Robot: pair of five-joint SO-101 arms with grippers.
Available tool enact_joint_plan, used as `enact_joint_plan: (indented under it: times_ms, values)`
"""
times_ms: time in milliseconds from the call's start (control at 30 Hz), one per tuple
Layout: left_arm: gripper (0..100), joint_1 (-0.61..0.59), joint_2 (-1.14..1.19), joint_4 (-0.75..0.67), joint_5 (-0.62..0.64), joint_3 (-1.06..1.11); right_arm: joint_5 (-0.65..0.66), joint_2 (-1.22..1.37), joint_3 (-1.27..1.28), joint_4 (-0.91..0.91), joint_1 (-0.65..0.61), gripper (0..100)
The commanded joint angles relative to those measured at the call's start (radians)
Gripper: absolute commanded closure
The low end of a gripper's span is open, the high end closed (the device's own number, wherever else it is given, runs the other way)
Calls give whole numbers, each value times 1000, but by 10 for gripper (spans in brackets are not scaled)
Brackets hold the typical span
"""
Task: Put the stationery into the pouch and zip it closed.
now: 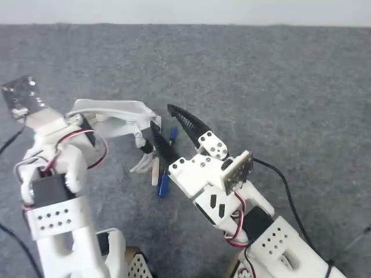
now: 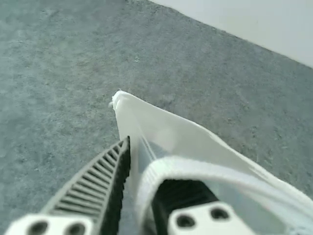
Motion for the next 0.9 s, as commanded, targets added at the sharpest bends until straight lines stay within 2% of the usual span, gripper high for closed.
enact_joint_plan:
  times_ms: [0, 100, 233, 400, 700, 867]
  values:
    - [987, -86, -12, -54, 25, -50, -9, -33, -12, 7, 31, 853]
    - [987, -130, -12, -55, 57, -54, -8, -28, -12, 21, 41, 854]
    - [987, -135, -12, -72, 58, -50, -14, 56, -103, 140, 42, 854]
    - [987, -137, -12, -68, 58, -48, -146, 263, -232, 228, 85, 854]
    - [987, -137, -12, -68, 60, -47, -242, 644, -517, 479, 124, 854]
    - [987, -137, -12, -68, 60, -47, -307, 789, -601, 527, 122, 854]
